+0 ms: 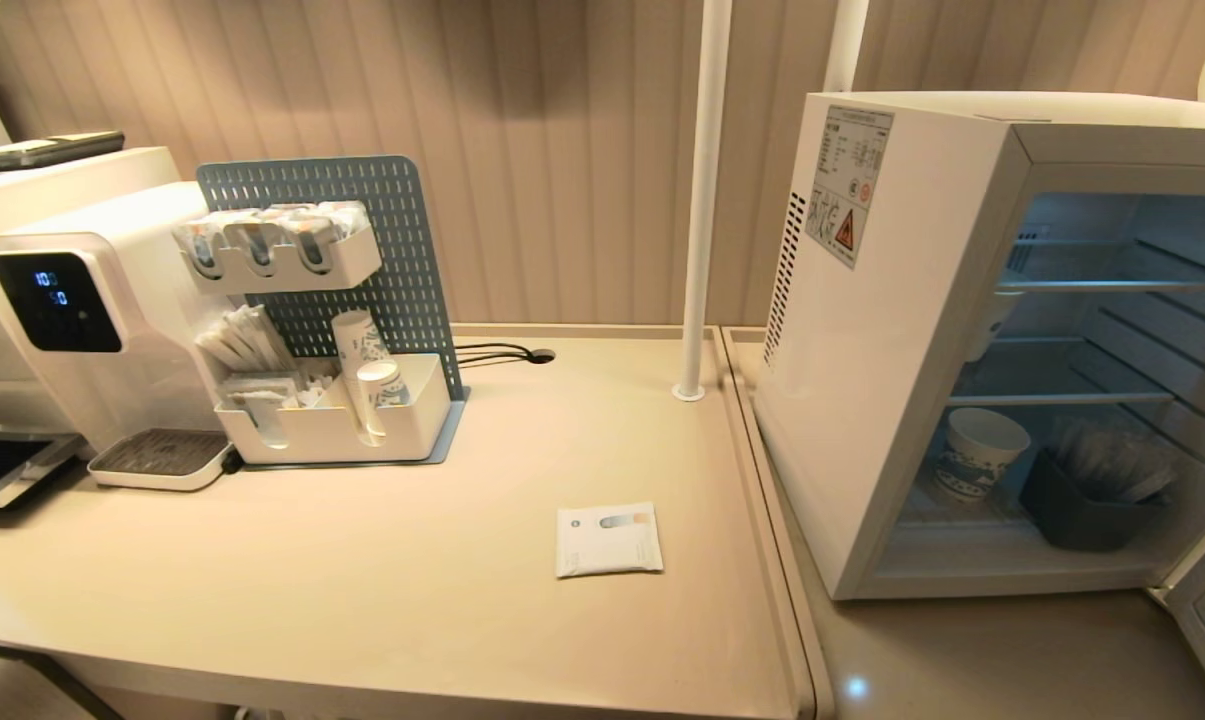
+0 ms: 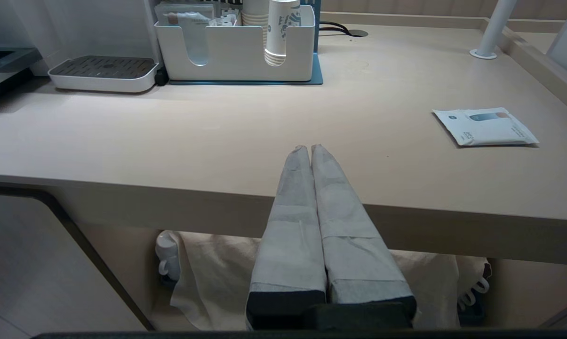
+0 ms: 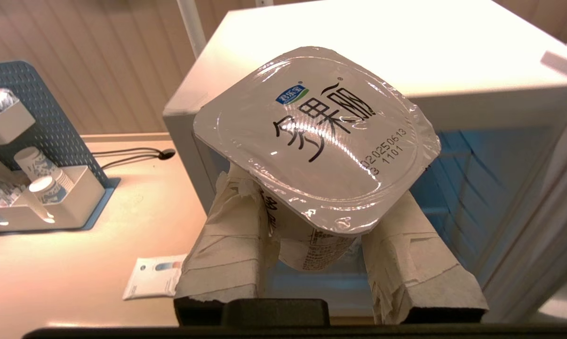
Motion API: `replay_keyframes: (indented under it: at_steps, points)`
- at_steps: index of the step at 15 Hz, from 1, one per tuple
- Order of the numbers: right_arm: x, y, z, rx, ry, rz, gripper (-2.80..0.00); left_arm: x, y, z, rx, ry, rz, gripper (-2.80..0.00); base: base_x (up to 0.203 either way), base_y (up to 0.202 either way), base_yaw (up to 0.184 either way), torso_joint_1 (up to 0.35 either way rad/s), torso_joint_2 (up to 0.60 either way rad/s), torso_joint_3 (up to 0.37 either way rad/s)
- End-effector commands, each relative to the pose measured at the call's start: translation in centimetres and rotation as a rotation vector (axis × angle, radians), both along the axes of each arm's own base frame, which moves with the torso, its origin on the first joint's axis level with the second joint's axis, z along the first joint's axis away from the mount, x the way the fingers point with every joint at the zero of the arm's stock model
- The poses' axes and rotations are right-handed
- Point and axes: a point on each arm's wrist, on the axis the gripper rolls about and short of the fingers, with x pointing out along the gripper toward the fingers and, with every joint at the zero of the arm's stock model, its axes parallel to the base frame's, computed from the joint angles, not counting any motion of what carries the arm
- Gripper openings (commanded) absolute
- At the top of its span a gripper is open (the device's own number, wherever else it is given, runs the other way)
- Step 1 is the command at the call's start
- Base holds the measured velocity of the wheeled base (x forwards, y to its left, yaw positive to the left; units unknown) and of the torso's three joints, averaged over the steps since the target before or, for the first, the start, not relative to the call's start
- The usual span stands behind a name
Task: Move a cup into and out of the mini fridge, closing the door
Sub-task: Place the yoghurt on the freezer
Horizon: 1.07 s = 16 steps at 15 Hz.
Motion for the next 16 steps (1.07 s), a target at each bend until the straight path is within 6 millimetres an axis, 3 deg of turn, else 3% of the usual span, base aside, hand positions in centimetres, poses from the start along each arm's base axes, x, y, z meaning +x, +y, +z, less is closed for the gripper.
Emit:
replay_keyframes:
  at_steps: [1, 4, 6, 8, 16]
  points:
    - [4.7, -0.1, 1.6, 0.002, 0.062, 0.001, -2.8, 0.0, 0.0, 0.0, -0.001, 0.0, 0.001, -2.8, 0.0, 0.0, 0.0, 0.0, 0.0, 0.0]
    - [8.6, -0.1, 3.3, 0.003, 0.115, 0.001, -2.8, 0.0, 0.0, 0.0, -0.001, 0.0, 0.001, -2.8, 0.0, 0.0, 0.0, 0.0, 0.0, 0.0]
    - [12.4, -0.1, 2.8, -0.024, 0.175, 0.007, -2.8, 0.0, 0.0, 0.0, -0.001, 0.0, 0.001, -2.8, 0.0, 0.0, 0.0, 0.0, 0.0, 0.0]
    - [14.9, 0.2, 2.2, -0.06, 0.201, 0.026, -2.8, 0.0, 0.0, 0.0, -0.004, 0.0, 0.001, -2.8, 0.0, 0.0, 0.0, 0.0, 0.0, 0.0]
    - [17.5, 1.1, 0.6, -0.063, 0.255, 0.072, -2.8, 0.0, 0.0, 0.0, -0.007, 0.0, 0.001, -2.8, 0.0, 0.0, 0.0, 0.0, 0.0, 0.0]
